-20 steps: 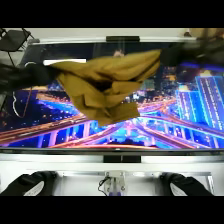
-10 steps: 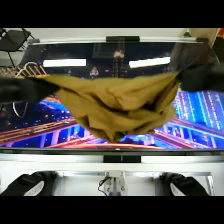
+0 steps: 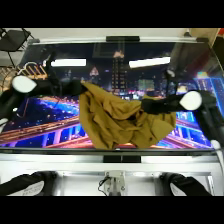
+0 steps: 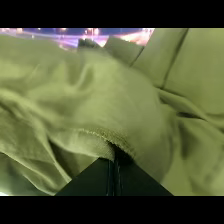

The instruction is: Fold the shirts.

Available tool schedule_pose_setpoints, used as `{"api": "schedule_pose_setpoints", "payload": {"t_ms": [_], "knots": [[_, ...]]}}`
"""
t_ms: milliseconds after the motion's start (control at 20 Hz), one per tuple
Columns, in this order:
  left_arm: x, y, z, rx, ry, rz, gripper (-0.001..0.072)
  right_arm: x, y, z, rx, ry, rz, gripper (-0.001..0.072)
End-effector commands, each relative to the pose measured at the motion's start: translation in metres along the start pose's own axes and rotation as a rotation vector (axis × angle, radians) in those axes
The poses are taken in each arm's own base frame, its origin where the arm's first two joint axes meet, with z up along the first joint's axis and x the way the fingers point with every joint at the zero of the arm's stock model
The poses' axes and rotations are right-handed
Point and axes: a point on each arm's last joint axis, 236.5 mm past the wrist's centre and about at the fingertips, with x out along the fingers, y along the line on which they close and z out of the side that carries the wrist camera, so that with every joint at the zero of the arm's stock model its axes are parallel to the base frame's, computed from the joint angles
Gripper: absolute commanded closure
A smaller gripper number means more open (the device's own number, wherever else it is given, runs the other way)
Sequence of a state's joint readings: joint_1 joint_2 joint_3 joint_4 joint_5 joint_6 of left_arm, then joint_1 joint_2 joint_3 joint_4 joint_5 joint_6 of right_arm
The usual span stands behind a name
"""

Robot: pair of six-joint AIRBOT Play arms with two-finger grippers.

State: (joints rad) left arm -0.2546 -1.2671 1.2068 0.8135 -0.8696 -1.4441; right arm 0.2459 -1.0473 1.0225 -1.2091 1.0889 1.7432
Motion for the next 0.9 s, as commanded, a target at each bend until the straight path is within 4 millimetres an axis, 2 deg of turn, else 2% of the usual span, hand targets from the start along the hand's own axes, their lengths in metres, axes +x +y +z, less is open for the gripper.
{"api": "schedule_pose_setpoints", "payload": {"t_ms": [0,100,150,200,300,350,450,550,600,650,700,750,850], "knots": [[0.054,0.033,0.003,-0.077,0.029,0.005,0.0653,0.049,-0.007,-0.008,0.104,0.068,0.029,0.0654],[0.068,0.063,-0.04,-0.08,0.211,0.053,0.0652,0.065,-0.014,-0.016,0.115,0.12,0.012,0.0654],[0.066,0.079,-0.059,-0.075,0.298,0.086,0.0648,0.069,-0.016,-0.017,0.1,0.126,0.009,0.0653],[0.06,0.094,-0.069,-0.09,0.349,0.115,0.0544,0.068,-0.016,-0.015,0.078,0.119,0.011,0.0654],[0.042,0.106,-0.063,-0.2,0.364,0.134,0.0041,0.066,-0.015,-0.014,0.053,0.112,0.015,0.0654],[0.027,0.105,-0.053,-0.213,0.372,0.127,0.0035,0.065,-0.014,-0.015,0.04,0.115,0.017,0.0653],[-0.01,0.1,-0.021,-0.186,0.331,0.144,0.0241,0.065,-0.015,-0.017,0.021,0.127,0.015,0.0653],[-0.048,0.089,0.01,-0.162,0.239,0.218,0.0241,0.065,-0.015,-0.018,0.017,0.127,0.016,0.0653],[-0.059,0.076,0.012,-0.15,0.222,0.227,0.0241,0.065,-0.015,-0.018,0.016,0.127,0.016,0.0653],[-0.06,0.06,0.004,-0.124,0.235,0.217,0.0244,0.065,-0.015,-0.017,0.013,0.126,0.016,0.0653],[-0.052,0.046,-0.009,-0.111,0.26,0.213,0.0333,0.065,-0.015,-0.017,0.01,0.126,0.016,0.0653],[-0.038,0.037,-0.023,-0.093,0.286,0.218,0.0377,0.065,-0.015,-0.018,0.009,0.127,0.016,0.0653],[0.006,0.028,-0.054,-0.06,0.307,0.245,0.0376,0.065,-0.015,-0.018,0.009,0.129,0.017,0.0653]]}}
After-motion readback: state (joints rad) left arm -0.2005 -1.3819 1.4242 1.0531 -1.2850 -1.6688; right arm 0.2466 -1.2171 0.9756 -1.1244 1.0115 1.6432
